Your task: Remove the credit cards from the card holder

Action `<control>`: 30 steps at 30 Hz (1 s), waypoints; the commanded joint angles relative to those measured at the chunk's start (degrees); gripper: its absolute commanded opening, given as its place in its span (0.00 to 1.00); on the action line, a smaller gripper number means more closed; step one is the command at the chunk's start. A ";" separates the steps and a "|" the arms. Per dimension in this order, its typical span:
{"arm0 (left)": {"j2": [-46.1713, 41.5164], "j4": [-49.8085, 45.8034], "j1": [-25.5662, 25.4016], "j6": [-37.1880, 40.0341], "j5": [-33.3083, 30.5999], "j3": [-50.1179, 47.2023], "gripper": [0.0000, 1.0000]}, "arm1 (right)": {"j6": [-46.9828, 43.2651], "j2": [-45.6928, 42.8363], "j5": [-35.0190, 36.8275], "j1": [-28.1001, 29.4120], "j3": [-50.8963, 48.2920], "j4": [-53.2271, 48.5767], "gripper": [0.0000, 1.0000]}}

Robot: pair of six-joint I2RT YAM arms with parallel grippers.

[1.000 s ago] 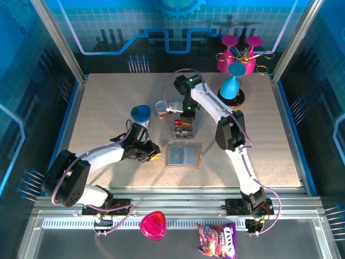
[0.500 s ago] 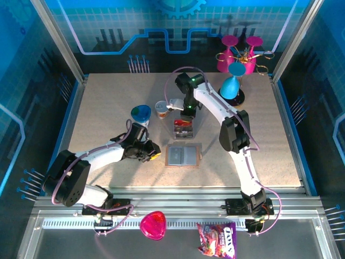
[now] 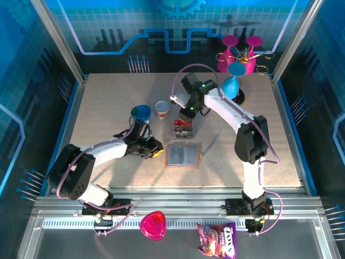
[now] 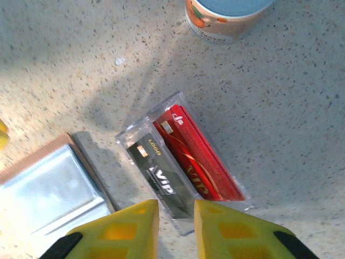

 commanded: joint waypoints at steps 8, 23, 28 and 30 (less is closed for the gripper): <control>3.52 2.64 0.36 -0.67 3.02 3.19 0.21 | 36.42 -13.46 -8.26 1.48 -18.47 17.07 0.21; 7.71 5.91 -0.23 -0.78 7.03 3.83 0.19 | 58.21 -21.86 -22.47 2.09 -39.23 32.34 0.20; 8.14 6.37 -0.91 -1.10 7.30 3.54 0.16 | 59.45 -21.74 -23.26 2.24 -43.78 34.36 0.20; 8.05 6.30 -1.22 -1.19 7.22 3.36 0.15 | 59.68 -21.31 -23.84 2.32 -44.92 35.04 0.20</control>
